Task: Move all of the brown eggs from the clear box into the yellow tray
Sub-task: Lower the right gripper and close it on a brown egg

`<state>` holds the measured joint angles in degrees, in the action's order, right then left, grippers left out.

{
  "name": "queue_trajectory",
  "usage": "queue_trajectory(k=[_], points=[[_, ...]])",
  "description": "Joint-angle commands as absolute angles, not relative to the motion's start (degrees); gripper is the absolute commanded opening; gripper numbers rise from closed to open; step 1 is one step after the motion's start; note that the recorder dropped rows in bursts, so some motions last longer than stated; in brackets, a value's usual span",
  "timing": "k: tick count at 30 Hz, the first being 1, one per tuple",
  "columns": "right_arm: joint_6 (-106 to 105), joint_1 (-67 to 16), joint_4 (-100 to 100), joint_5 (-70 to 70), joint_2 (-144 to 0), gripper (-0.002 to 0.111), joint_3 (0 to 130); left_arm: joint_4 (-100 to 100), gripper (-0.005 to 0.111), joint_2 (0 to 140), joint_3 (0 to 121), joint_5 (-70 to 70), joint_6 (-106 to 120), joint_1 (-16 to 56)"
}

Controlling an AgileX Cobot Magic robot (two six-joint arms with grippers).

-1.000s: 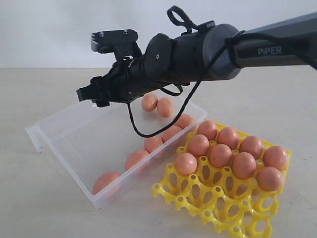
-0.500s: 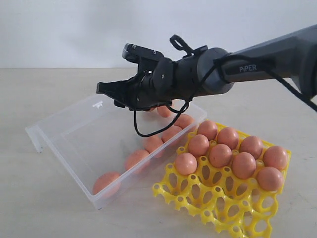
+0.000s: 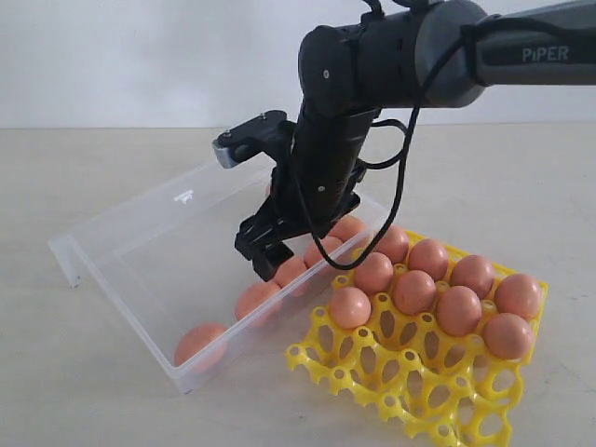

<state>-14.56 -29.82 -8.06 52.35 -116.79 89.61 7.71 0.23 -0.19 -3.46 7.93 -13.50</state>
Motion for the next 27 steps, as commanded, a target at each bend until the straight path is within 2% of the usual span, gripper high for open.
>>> queue_trajectory(k=[1, 3, 7, 9, 23, 25, 27], points=[[-14.89, -29.78, -7.55, 49.86, -116.13, 0.079, 90.21, 7.70, 0.004, 0.00, 0.00, -2.90, 8.07, -13.45], [-14.89, -29.78, -7.55, 46.81, -116.25, 0.077, 90.21, 7.70, 0.004, 0.00, 0.00, -2.90, 8.07, -13.45], [-14.47, -29.78, -8.13, 45.42, -118.57, 0.056, 90.21, 7.70, 0.004, 0.00, 0.00, -3.01, 8.07, -13.45], [-14.47, -29.78, -8.07, 45.89, -120.28, 0.050, 90.21, 7.70, 0.004, 0.00, 0.00, -3.01, 8.07, -13.45], [-13.93, -29.78, -8.20, 46.57, -124.61, 0.049, 90.21, 7.70, 0.004, 0.00, 0.00, -3.01, 8.07, -13.45], [-13.87, -29.78, -8.20, 45.97, -124.61, 0.042, 90.21, 7.70, 0.004, 0.00, 0.00, -3.01, 8.07, -13.45], [-13.87, -29.78, -8.31, 45.68, -124.61, 0.025, 90.21, 7.70, 0.004, 0.00, 0.00, -3.01, 8.07, -13.45]])
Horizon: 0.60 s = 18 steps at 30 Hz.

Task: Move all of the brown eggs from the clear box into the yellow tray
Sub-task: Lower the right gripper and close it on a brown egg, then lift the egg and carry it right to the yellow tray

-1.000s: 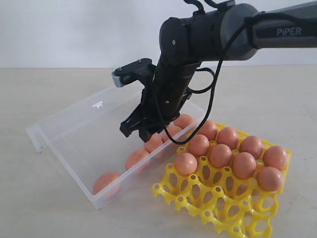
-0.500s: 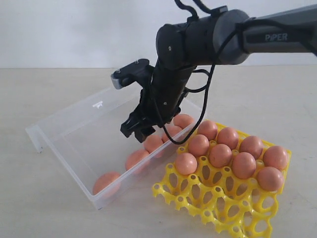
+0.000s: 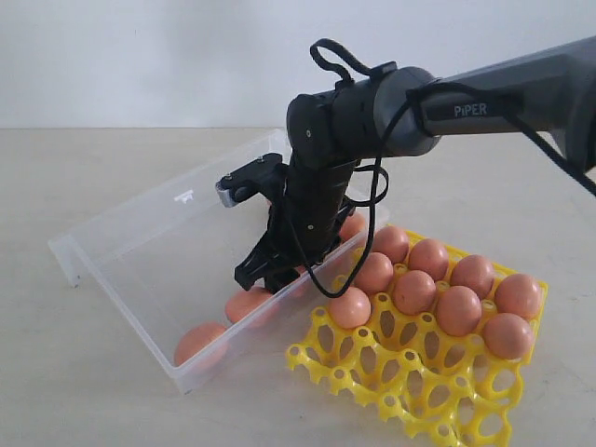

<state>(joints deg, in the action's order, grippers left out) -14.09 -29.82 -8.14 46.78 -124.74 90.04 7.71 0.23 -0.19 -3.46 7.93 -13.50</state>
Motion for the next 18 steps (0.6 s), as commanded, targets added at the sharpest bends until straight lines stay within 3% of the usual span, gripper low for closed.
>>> queue_trajectory(k=[1, 2, 3, 8, 12, 18], points=[[-13.87, -29.78, -8.43, 45.68, -124.51, 0.015, 90.21, 7.70, 0.004, 0.00, 0.00, -3.01, 8.07, -13.45], [-13.60, -29.78, -8.52, 46.03, -124.51, 0.004, 90.21, 7.70, 0.004, 0.00, 0.00, -3.01, 8.07, -13.45], [-12.97, -29.78, -8.67, 46.29, -124.51, 0.000, 90.21, 7.70, 0.004, 0.00, 0.00, -3.01, 8.07, -13.45], [-11.92, -29.78, -12.57, 43.77, -122.26, 0.000, 90.06, 7.70, 0.004, 0.00, 0.00, -3.01, 8.07, -13.45], [-11.53, -29.78, -16.97, 33.75, -114.54, 0.000, 86.60, 7.70, 0.004, 0.00, 0.00, -3.01, 8.07, -13.45], [-11.53, -29.87, -14.89, 10.30, -93.50, 0.000, 63.80, 7.70, 0.004, 0.00, 0.00, -2.88, 8.07, -13.45]])
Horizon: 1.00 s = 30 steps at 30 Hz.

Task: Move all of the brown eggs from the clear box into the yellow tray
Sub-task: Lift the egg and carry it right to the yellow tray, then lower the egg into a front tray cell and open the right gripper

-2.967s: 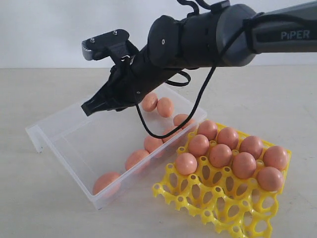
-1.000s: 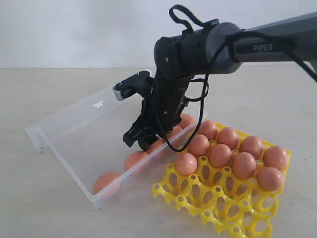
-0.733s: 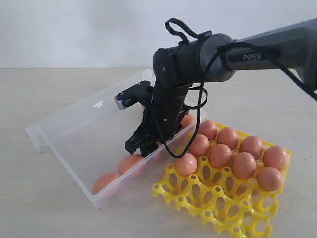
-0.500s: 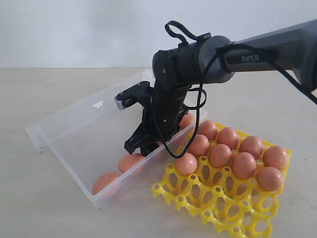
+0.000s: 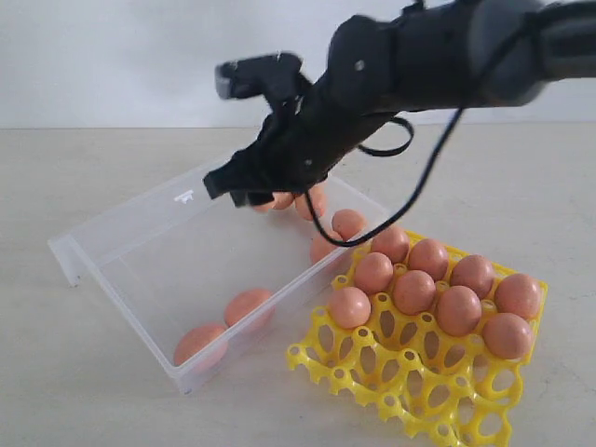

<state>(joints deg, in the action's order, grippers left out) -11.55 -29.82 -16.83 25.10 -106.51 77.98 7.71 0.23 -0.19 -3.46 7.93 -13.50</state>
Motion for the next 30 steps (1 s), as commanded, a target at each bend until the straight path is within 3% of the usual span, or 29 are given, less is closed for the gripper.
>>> queue_trajectory(k=[1, 6, 9, 13, 17, 22, 30], points=[[-11.72, -29.87, -13.19, 3.99, -89.42, 0.000, 58.26, 7.70, 0.004, 0.00, 0.00, -2.88, 8.07, -13.45], [-20.80, -28.84, -13.42, -29.49, -74.12, 0.000, 34.73, 7.70, 0.004, 0.00, 0.00, -2.88, 8.07, -13.45], [-29.82, -27.30, -21.85, -40.81, -70.75, 0.000, 26.06, 7.70, 0.004, 0.00, 0.00, -2.88, 8.07, -13.45], [-27.62, -26.36, -40.20, -36.77, -70.48, 0.000, 22.06, 7.70, 0.004, 0.00, 0.00, -2.88, 8.07, -13.45], [-14.91, -27.14, -32.08, -28.60, -70.63, 0.000, 18.49, 7.70, 0.004, 0.00, 0.00, -3.04, 8.07, -13.45], [-2.10, -31.54, -15.73, -51.48, -70.63, 0.000, 8.36, 7.70, 0.004, 0.00, 0.00, -3.04, 8.07, -13.45], [-8.52, -32.57, -9.25, -53.31, -75.29, 0.000, 4.43, 7.70, 0.004, 0.00, 0.00, -3.04, 8.07, -13.45]])
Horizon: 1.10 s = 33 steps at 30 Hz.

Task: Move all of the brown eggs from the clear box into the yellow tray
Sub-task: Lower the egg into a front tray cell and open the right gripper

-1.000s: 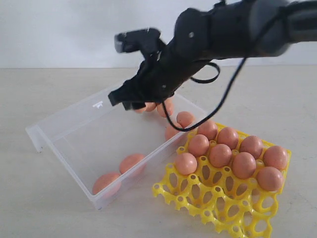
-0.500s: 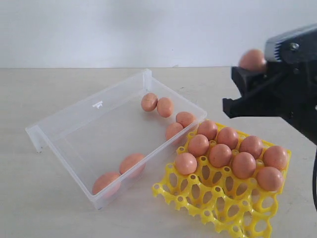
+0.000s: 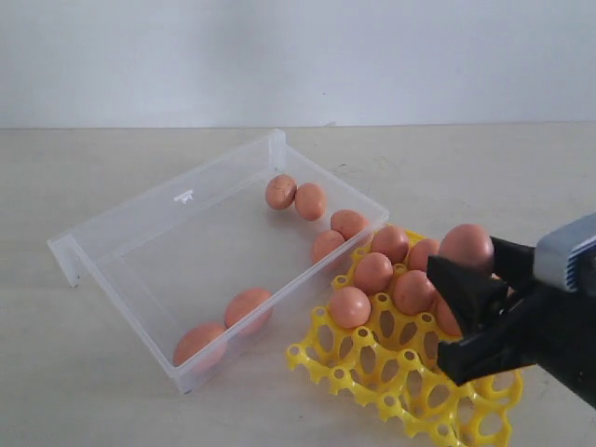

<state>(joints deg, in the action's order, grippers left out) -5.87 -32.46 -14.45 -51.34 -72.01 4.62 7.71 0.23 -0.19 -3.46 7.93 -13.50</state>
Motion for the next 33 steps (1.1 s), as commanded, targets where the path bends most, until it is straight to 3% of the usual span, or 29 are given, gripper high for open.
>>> queue_trajectory(k=[1, 4, 11, 33], points=[[-8.52, -32.57, -7.60, -52.89, -76.94, 0.000, 4.98, 7.70, 0.004, 0.00, 0.00, -3.04, 8.07, -13.45], [-7.53, -32.57, -3.63, -50.93, -83.14, 0.000, 7.19, 7.70, 0.004, 0.00, 0.00, -3.04, 8.07, -13.45], [-3.99, -32.57, -2.78, -61.09, -93.06, 0.000, 9.93, 7.70, 0.004, 0.00, 0.00, -3.03, 8.07, -13.45], [-7.44, -32.57, -8.04, -48.13, -96.73, 0.000, 15.12, 7.70, 0.004, 0.00, 0.00, -3.03, 8.07, -13.45]])
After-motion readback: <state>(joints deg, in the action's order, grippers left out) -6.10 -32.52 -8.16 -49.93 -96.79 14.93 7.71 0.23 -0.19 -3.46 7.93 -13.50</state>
